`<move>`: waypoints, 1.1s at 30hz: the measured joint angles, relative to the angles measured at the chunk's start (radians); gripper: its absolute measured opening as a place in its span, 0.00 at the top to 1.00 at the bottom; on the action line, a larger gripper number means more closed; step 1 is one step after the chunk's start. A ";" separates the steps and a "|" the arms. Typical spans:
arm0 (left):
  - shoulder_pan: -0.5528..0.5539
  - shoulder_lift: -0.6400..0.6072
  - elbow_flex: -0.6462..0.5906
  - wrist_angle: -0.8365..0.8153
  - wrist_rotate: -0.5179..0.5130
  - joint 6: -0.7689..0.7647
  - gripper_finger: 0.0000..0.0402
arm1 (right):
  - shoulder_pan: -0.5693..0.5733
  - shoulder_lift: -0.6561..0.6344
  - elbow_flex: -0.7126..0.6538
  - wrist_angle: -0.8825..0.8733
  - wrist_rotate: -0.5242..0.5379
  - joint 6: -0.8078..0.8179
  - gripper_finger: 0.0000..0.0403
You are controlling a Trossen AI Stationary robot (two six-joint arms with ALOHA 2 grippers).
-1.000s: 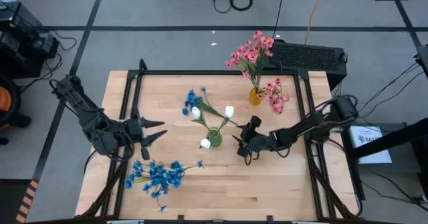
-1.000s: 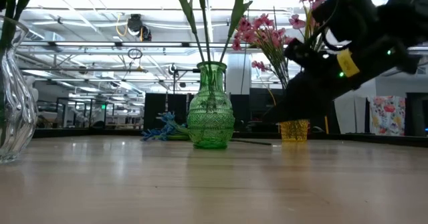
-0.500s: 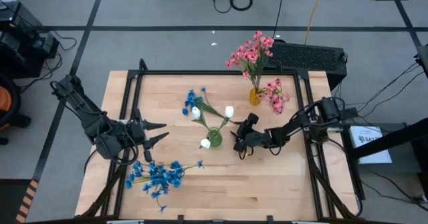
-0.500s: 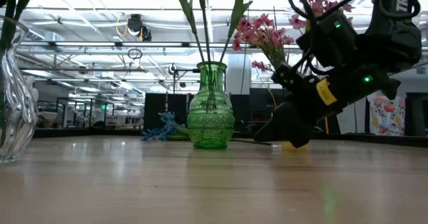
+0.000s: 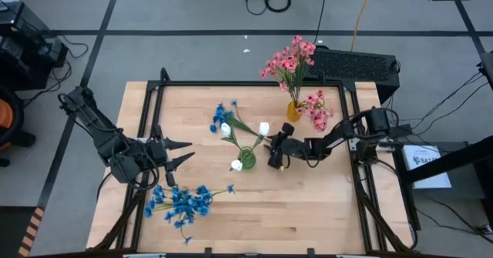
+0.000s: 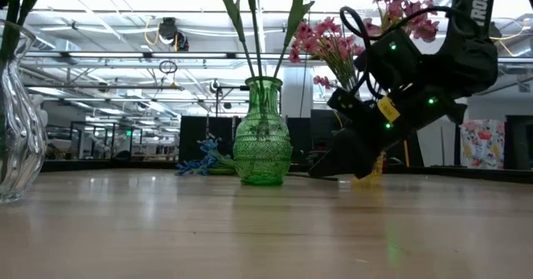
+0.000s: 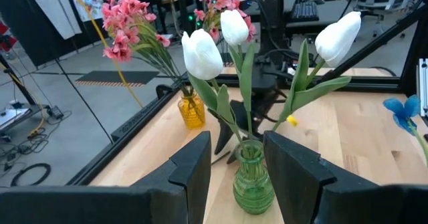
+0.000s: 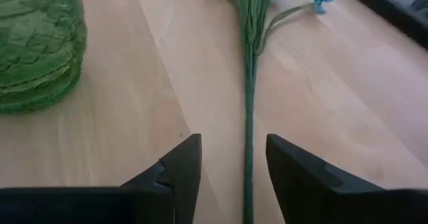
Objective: Sort flowers into vase by color
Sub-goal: Put the blue flowers into the transparent vase
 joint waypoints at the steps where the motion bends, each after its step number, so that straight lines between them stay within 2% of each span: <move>1: 0.000 0.000 0.000 0.000 0.000 0.000 0.64 | -0.009 0.000 0.000 0.000 -0.011 0.009 0.61; 12: 0.000 0.000 0.000 0.000 0.000 0.000 0.64 | -0.051 0.084 0.004 0.049 -0.081 0.071 0.71; 22: 0.000 0.000 0.000 -0.006 0.000 -0.024 0.64 | -0.050 0.097 0.003 0.047 -0.092 0.130 0.97; 33: 0.000 0.000 0.000 -0.019 0.001 -0.025 0.64 | -0.039 0.099 0.001 0.078 -0.067 0.205 0.99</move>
